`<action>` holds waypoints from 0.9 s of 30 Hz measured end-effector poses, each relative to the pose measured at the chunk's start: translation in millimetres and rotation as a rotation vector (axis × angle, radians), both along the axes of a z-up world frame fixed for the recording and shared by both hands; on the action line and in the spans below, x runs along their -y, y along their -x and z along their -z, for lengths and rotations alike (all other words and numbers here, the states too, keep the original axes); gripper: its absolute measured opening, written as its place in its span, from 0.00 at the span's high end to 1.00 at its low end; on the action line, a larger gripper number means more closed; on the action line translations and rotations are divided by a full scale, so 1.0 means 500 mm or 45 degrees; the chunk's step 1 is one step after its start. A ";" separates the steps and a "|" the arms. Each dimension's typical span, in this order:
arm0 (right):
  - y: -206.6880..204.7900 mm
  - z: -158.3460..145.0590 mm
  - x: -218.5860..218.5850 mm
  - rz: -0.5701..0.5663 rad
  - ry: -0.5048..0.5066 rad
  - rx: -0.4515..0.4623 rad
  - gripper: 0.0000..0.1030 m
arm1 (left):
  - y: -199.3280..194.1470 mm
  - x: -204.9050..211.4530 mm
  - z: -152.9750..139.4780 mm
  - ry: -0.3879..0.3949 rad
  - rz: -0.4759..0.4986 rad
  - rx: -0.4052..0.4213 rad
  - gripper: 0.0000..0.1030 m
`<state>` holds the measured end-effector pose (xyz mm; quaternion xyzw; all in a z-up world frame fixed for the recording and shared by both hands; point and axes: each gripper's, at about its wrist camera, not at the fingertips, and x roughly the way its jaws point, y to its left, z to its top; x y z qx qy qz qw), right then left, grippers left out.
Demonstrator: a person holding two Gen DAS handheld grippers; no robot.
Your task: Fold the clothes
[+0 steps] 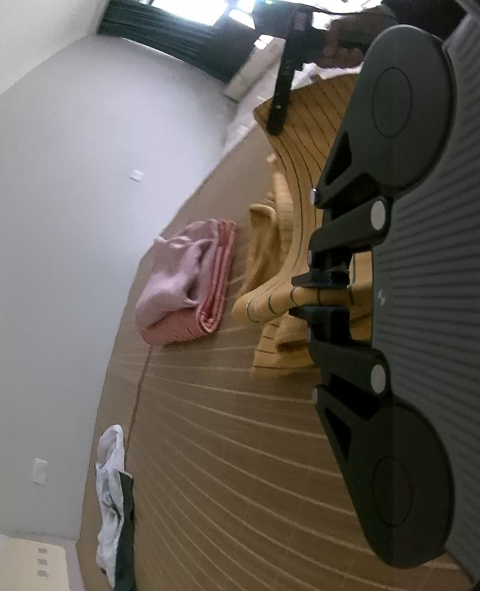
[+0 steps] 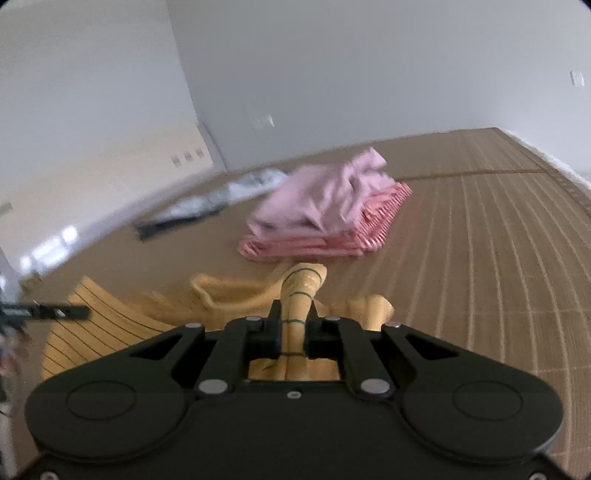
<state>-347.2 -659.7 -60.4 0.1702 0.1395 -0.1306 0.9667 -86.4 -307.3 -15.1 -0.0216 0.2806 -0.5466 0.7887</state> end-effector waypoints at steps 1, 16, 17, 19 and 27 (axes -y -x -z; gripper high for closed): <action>0.006 -0.008 -0.001 -0.009 -0.011 0.033 0.90 | -0.002 0.000 -0.006 0.006 -0.009 0.005 0.91; -0.092 -0.012 0.065 0.112 0.041 -0.052 0.88 | -0.099 0.095 -0.032 -0.103 -0.016 0.038 0.88; -0.098 0.004 0.073 0.111 0.023 -0.083 0.85 | -0.103 0.100 -0.020 -0.122 -0.015 0.031 0.87; -0.102 0.027 0.083 0.121 0.013 -0.128 0.69 | -0.104 0.101 -0.001 -0.150 -0.040 0.057 0.77; -0.006 -0.009 0.082 0.142 0.008 -0.008 0.34 | -0.051 -0.044 -0.031 -0.134 -0.124 0.140 0.24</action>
